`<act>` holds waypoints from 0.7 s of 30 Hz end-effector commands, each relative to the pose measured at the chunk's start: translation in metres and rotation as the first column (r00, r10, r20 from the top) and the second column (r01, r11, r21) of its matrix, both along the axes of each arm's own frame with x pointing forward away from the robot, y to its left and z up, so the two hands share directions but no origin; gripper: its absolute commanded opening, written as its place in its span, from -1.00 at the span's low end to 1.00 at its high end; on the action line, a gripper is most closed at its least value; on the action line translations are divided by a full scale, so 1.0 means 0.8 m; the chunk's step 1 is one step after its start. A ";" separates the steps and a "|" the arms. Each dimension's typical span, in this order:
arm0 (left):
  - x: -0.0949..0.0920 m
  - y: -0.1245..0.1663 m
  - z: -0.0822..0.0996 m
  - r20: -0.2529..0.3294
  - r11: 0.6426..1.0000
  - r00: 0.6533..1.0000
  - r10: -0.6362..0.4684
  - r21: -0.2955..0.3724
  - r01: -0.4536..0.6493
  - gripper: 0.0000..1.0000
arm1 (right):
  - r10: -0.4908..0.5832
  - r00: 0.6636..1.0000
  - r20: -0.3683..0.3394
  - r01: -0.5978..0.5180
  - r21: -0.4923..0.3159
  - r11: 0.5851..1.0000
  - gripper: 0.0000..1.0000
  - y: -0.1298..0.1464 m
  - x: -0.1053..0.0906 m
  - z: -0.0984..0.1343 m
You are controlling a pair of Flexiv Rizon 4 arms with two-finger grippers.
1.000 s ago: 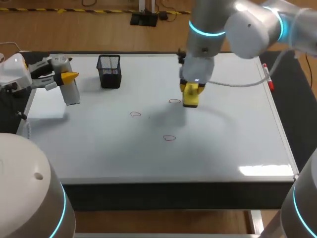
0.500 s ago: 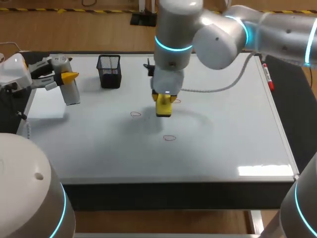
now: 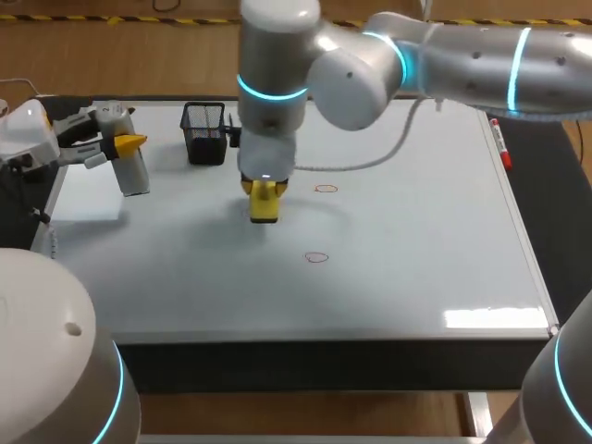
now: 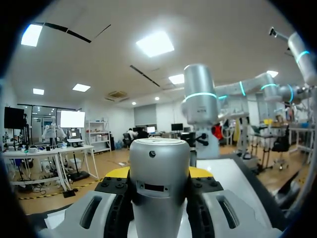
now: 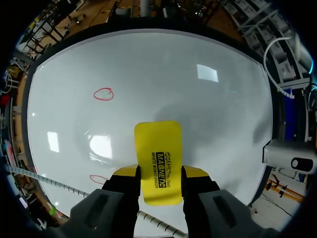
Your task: Pick up the inspection probe, press it on each red-marked spot on the whiteboard one by one, put down the probe, pick up the eraser, and wipe off all the red marks.
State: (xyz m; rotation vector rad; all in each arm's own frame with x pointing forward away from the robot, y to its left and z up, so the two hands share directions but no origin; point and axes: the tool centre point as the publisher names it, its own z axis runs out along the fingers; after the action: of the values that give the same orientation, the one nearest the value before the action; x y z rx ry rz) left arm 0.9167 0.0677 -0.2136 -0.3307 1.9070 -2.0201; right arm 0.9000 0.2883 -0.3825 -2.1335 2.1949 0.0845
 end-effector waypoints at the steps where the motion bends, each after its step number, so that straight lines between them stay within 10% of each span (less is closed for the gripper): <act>1: -0.001 0.000 0.001 0.001 1.000 1.000 0.001 0.000 -0.001 -1.00 | 0.000 1.000 0.005 0.000 -0.091 0.996 -1.00 0.034 -0.001 -0.013; 21: -0.001 0.000 0.001 0.001 1.000 1.000 0.001 0.000 -0.001 -1.00 | 0.034 0.999 -0.003 -0.035 -0.096 0.995 -1.00 0.073 0.001 -0.035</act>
State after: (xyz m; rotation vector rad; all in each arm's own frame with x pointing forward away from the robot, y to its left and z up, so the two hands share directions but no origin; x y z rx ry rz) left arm 0.9167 0.0677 -0.2136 -0.3309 1.9068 -2.0200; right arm 0.8979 0.3428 -0.4084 -2.2049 2.1979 0.0032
